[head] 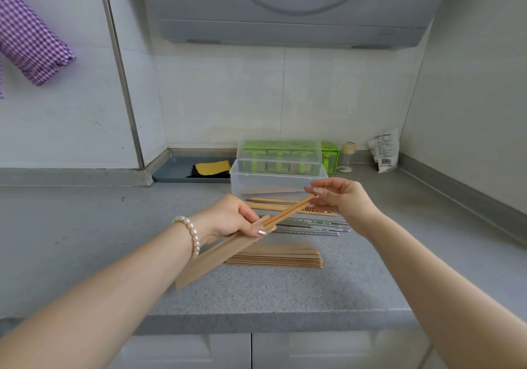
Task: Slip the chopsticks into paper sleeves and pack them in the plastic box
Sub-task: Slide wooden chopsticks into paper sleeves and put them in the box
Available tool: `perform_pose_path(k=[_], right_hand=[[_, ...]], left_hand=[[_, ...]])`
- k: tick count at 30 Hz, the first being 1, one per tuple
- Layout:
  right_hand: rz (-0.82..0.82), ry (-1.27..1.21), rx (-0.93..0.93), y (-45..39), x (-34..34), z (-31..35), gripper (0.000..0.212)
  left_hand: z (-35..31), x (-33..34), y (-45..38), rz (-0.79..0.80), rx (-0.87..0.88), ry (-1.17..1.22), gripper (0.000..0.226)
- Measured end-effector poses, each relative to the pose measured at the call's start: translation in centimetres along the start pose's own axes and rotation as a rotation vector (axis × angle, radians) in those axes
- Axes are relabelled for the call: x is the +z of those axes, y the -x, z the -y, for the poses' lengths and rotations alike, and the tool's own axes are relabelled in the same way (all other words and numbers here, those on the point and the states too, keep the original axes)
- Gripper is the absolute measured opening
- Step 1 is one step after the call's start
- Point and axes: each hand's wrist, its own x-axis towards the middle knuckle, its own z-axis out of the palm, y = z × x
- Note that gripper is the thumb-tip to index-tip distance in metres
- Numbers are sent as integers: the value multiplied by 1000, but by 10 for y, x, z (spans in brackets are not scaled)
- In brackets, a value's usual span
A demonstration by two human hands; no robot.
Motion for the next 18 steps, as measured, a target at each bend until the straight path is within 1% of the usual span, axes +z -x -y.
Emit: perform_pose_path(k=[2,5,9,13,18], right_hand=[[-53,-104,-4,1,3,-1,13],[-152,-244,-28,5,5,1,29],[-171,-214,-31,11,5,0,38],[-170,-206,1,14,5,-2,41],[-159,-213,22,18,6,-6,40]], left_hand=[[-1,-1,-1,-6,-7,61,13],[-2,-3,-2,-6,-18,104,14],[0,-2,-2,-2,-32,110,11],[5,2,-4,-17,-59,185,6],[10,6,-5,-91,-89,220,11]])
